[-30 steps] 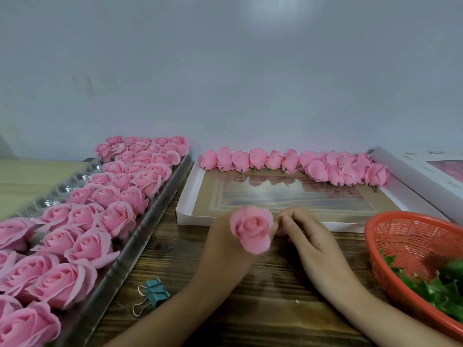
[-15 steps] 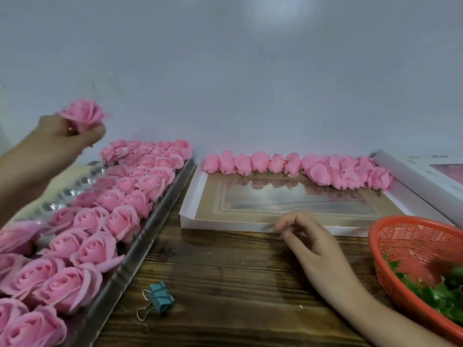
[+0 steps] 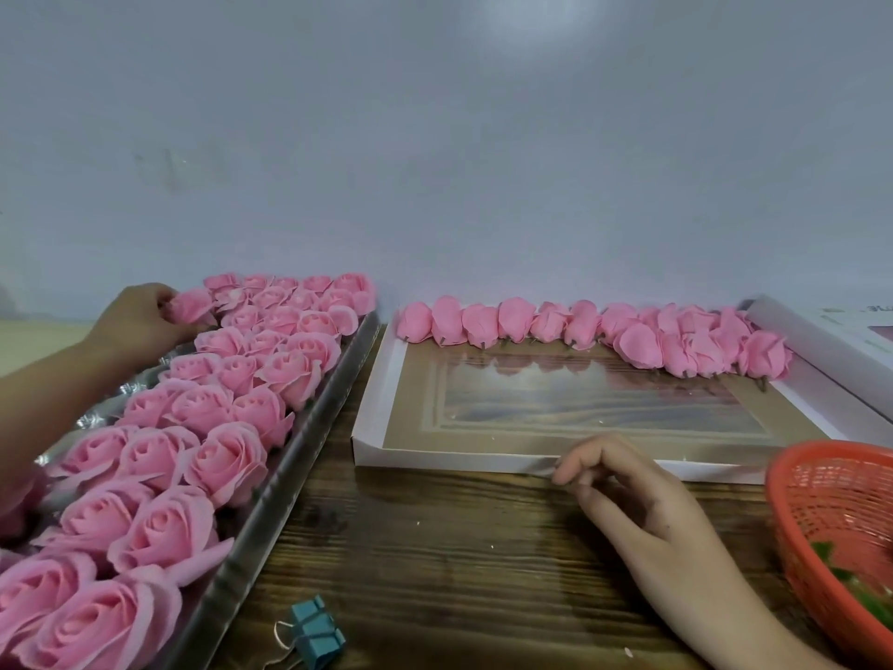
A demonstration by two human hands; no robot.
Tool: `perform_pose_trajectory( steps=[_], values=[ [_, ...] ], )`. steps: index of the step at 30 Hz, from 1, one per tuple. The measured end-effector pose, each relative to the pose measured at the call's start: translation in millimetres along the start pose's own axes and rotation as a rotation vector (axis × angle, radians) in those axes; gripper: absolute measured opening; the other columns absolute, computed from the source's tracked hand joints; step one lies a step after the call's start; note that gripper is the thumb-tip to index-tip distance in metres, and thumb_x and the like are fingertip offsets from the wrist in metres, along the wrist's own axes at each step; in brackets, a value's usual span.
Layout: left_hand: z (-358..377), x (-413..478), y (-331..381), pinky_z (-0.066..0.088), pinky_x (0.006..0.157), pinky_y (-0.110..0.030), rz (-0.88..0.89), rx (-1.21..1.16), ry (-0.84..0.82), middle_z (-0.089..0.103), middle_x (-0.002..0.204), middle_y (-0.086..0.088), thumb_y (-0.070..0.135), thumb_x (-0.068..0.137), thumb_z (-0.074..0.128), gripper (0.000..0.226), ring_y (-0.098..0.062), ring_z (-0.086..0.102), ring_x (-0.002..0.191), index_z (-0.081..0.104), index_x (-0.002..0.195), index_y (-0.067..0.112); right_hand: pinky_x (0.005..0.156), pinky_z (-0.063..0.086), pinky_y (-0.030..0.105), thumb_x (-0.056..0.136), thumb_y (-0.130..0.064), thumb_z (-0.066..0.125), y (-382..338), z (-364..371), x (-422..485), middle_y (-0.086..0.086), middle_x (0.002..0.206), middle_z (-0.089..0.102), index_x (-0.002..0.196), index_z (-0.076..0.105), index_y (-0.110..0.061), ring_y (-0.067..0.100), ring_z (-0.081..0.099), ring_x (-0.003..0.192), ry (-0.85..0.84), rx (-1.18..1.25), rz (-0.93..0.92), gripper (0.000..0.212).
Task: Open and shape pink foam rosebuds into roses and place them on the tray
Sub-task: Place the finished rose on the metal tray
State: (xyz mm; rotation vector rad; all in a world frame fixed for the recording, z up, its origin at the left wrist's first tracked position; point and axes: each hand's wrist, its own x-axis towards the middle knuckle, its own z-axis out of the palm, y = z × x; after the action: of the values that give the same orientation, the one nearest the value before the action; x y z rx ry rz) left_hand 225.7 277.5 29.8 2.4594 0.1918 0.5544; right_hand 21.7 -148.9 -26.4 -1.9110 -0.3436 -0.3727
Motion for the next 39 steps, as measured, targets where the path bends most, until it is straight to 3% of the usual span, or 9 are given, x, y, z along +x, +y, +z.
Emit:
perform_pose_trajectory(
  steps=[7, 14, 17, 20, 24, 29, 33, 37, 39],
  values=[
    [-2.3, 18.5, 2.6, 0.048, 0.078, -0.041, 0.088, 0.089, -0.104, 0.066, 0.081, -0.023, 0.014, 0.068, 0.083, 0.032, -0.034, 0.062, 0.075, 0.064, 0.084, -0.006, 0.076, 0.043, 0.042, 0.085, 0.014, 0.059, -1.4, 0.6, 0.9, 0.003, 0.084, 0.059, 0.080, 0.068, -0.019, 0.023, 0.057, 0.083, -0.011, -0.012, 0.002, 0.035],
    [-10.8, 16.4, -1.5, 0.041, 0.061, -0.032, 0.064, 0.190, -0.146, 0.057, 0.058, -0.019, 0.005, 0.071, 0.078, 0.026, -0.026, 0.053, 0.052, 0.058, 0.068, -0.011, 0.076, 0.042, 0.039, 0.085, 0.015, 0.059, -3.1, 0.0, 0.2, 0.002, 0.086, 0.060, 0.076, 0.065, -0.029, 0.021, 0.057, 0.083, -0.024, -0.015, 0.002, 0.046],
    [-3.5, 8.9, 8.6, 0.043, 0.065, -0.035, 0.206, 0.304, -0.056, 0.066, 0.080, -0.026, -0.004, 0.076, 0.063, 0.006, -0.032, 0.056, 0.067, 0.063, 0.075, -0.010, 0.077, 0.043, 0.042, 0.085, 0.015, 0.059, -3.0, 0.4, 0.7, 0.000, 0.086, 0.060, 0.076, 0.066, -0.027, 0.023, 0.057, 0.084, -0.028, -0.013, 0.002, 0.044],
    [-0.9, 11.1, 16.0, 0.041, 0.074, -0.034, 0.231, 0.336, -0.108, 0.067, 0.097, -0.023, -0.010, 0.076, 0.058, 0.021, -0.034, 0.059, 0.084, 0.067, 0.095, -0.009, 0.077, 0.043, 0.042, 0.085, 0.015, 0.060, -1.4, -0.4, 0.2, -0.001, 0.085, 0.060, 0.077, 0.067, -0.024, 0.022, 0.057, 0.084, -0.032, -0.022, 0.002, 0.041],
    [-1.4, 16.8, 14.8, 0.038, 0.073, -0.031, 0.200, 0.374, -0.180, 0.068, 0.099, -0.023, -0.011, 0.073, 0.062, 0.028, -0.034, 0.060, 0.087, 0.068, 0.100, -0.007, 0.076, 0.043, 0.038, 0.085, 0.015, 0.060, -1.6, 0.0, 0.8, -0.004, 0.083, 0.058, 0.078, 0.068, -0.019, 0.020, 0.057, 0.083, -0.034, -0.042, -0.009, 0.035],
    [4.7, 16.6, 10.9, 0.041, 0.079, -0.037, 0.229, 0.389, -0.192, 0.066, 0.095, -0.028, -0.012, 0.079, 0.059, 0.015, -0.040, 0.059, 0.092, 0.068, 0.091, -0.012, 0.077, 0.042, 0.036, 0.084, 0.016, 0.060, -2.6, -0.1, 0.5, -0.004, 0.084, 0.058, 0.076, 0.067, -0.020, 0.020, 0.057, 0.083, -0.039, -0.048, -0.013, 0.038],
    [-4.9, 18.2, 12.1, 0.035, 0.064, -0.033, 0.196, 0.378, -0.346, 0.054, 0.065, -0.015, 0.004, 0.089, 0.059, 0.020, -0.023, 0.047, 0.061, 0.058, 0.069, 0.001, 0.077, 0.043, 0.036, 0.084, 0.015, 0.060, -3.6, 0.3, 0.3, -0.002, 0.084, 0.058, 0.076, 0.067, -0.019, 0.020, 0.057, 0.084, -0.048, -0.039, -0.006, 0.036],
    [-5.7, 13.8, 9.9, 0.038, 0.061, -0.029, 0.223, 0.309, -0.149, 0.056, 0.058, -0.003, 0.008, 0.079, 0.072, 0.010, -0.020, 0.052, 0.052, 0.066, 0.074, 0.002, 0.077, 0.043, 0.038, 0.084, 0.016, 0.060, -3.4, 0.0, 0.1, -0.001, 0.085, 0.059, 0.076, 0.067, -0.018, 0.022, 0.057, 0.086, -0.054, -0.031, -0.004, 0.036],
    [-5.5, 10.1, 8.4, 0.045, 0.049, -0.029, 0.178, 0.254, -0.093, 0.062, 0.058, -0.003, 0.013, 0.075, 0.077, 0.013, -0.024, 0.060, 0.052, 0.066, 0.070, 0.008, 0.078, 0.043, 0.038, 0.084, 0.015, 0.060, -3.4, 0.1, -0.1, -0.002, 0.085, 0.059, 0.076, 0.067, -0.018, 0.022, 0.058, 0.086, -0.057, -0.036, -0.005, 0.035]
  ],
)
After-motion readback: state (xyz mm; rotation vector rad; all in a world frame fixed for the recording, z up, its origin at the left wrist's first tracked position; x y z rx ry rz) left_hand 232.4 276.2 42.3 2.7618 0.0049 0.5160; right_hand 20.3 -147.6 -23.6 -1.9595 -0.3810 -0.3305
